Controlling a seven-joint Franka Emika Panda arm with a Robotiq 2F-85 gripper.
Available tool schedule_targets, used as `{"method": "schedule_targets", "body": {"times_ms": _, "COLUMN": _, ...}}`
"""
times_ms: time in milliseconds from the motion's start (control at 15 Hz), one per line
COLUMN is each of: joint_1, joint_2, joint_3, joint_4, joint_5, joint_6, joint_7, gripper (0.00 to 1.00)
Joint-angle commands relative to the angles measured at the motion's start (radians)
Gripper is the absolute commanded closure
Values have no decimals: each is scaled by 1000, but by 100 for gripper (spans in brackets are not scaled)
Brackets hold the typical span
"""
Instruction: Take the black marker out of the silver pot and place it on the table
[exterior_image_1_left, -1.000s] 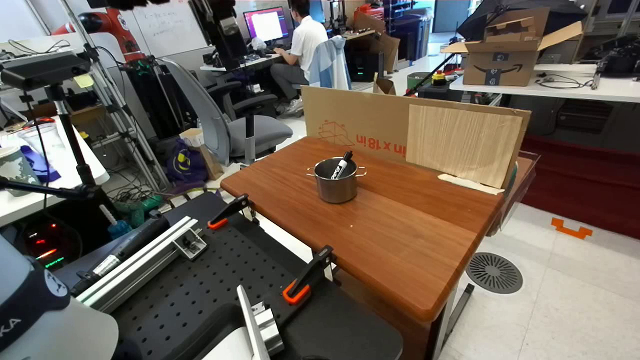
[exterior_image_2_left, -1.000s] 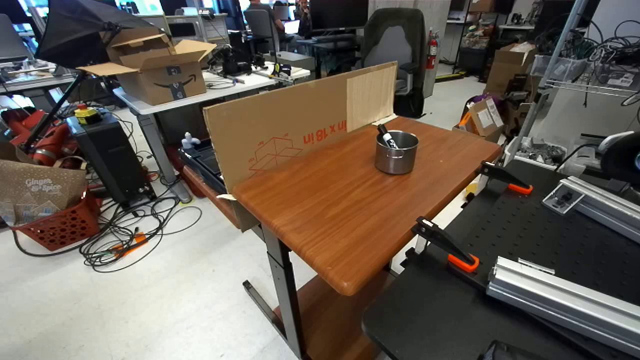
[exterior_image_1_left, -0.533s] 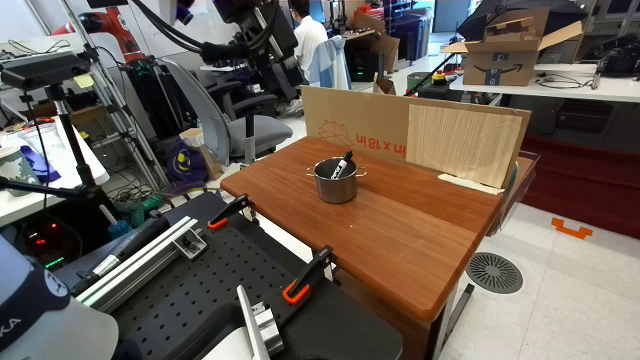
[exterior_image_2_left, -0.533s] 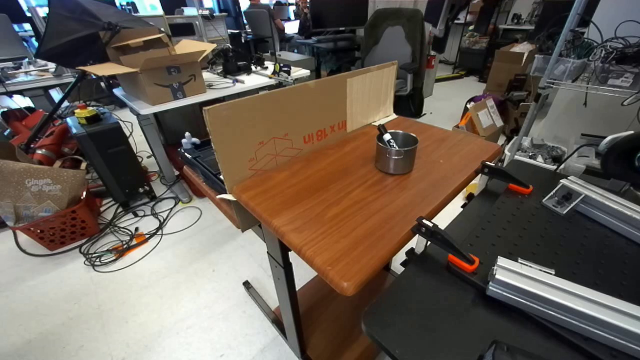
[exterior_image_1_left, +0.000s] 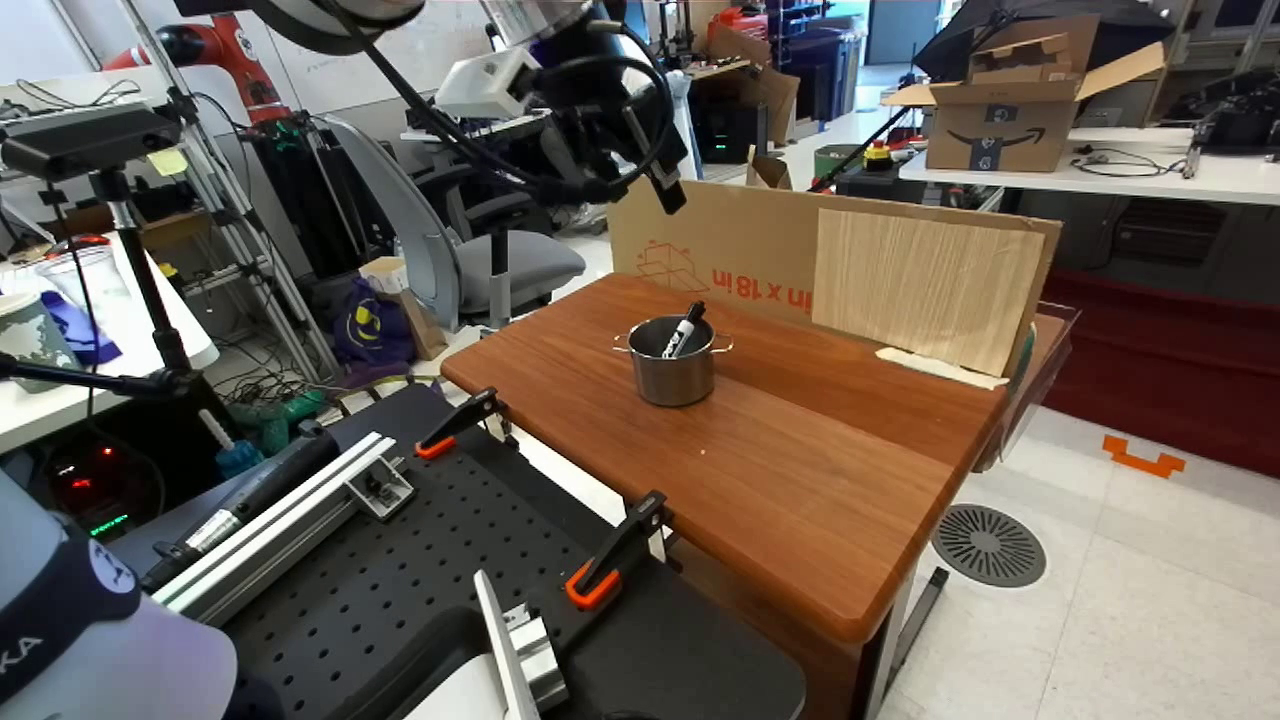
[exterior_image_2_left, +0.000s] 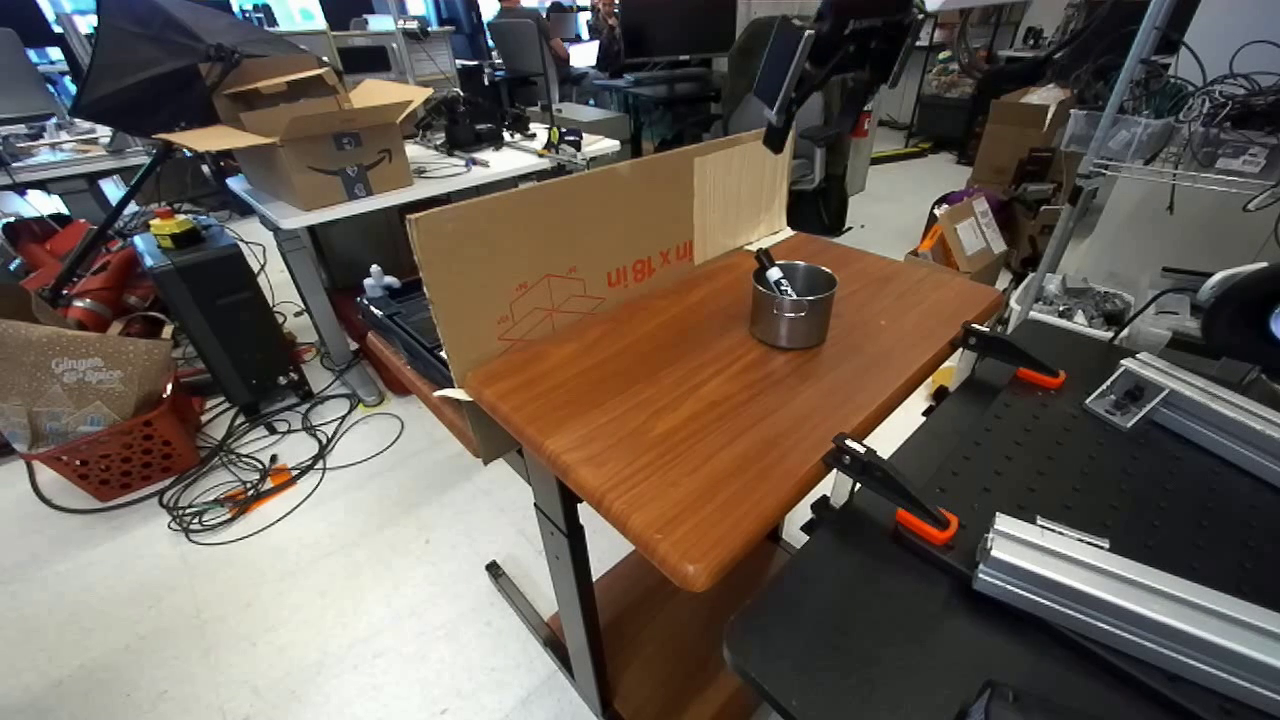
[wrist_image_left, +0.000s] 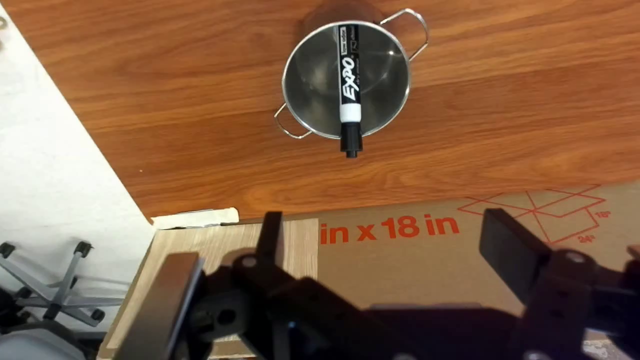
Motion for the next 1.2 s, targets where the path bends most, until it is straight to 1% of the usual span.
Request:
{"method": "schedule_targets", "body": {"times_ms": 0, "joint_1": 57, "joint_2": 122, "joint_3": -66, "joint_4": 35, "joint_5": 125, "joint_6": 133, "joint_7": -120, "gripper": 0}}
{"method": "schedule_targets", "body": {"times_ms": 133, "joint_1": 89, "joint_2": 187, "joint_3": -77, "joint_4": 41, "joint_5": 277, "joint_6": 198, "joint_7": -224, "gripper": 0}}
{"method": "schedule_targets", "body": {"times_ms": 200, "joint_1": 62, "joint_2": 213, "joint_3": -23, "joint_4": 48, "joint_5": 377, "joint_6": 213, "joint_7": -292, "gripper": 0}}
{"method": "schedule_targets", "body": {"times_ms": 333, "joint_1": 26, "joint_2": 249, "joint_3": 56, "joint_4": 74, "joint_5": 535, "joint_6": 212, "joint_7": -403, "gripper": 0}}
{"method": "schedule_targets", "body": {"times_ms": 400, "joint_1": 8, "joint_2": 258, "joint_3": 88, "joint_4": 95, "joint_5": 605, "joint_6": 190, "joint_7": -459, "gripper": 0}}
{"method": "schedule_targets", "body": {"times_ms": 533, "joint_1": -25, "joint_2": 272, "joint_3": 129, "joint_4": 131, "joint_5": 705, "joint_6": 161, "joint_7": -551, "gripper": 0}}
{"method": "schedule_targets", "body": {"times_ms": 733, "joint_1": -71, "joint_2": 282, "joint_3": 145, "joint_4": 167, "joint_5": 796, "joint_6": 104, "joint_7": -655, "gripper": 0}}
{"method": "schedule_targets", "body": {"times_ms": 867, "joint_1": -94, "joint_2": 289, "joint_3": 132, "joint_4": 178, "joint_5": 822, "joint_6": 52, "joint_7": -703, "gripper": 0}}
{"method": "schedule_targets", "body": {"times_ms": 1000, "joint_1": -105, "joint_2": 288, "joint_3": 107, "joint_4": 177, "joint_5": 796, "joint_6": -11, "joint_7": -695, "gripper": 0}}
{"method": "schedule_targets", "body": {"times_ms": 1133, "joint_1": -121, "joint_2": 301, "joint_3": 96, "joint_4": 182, "joint_5": 782, "joint_6": -54, "joint_7": -693, "gripper": 0}}
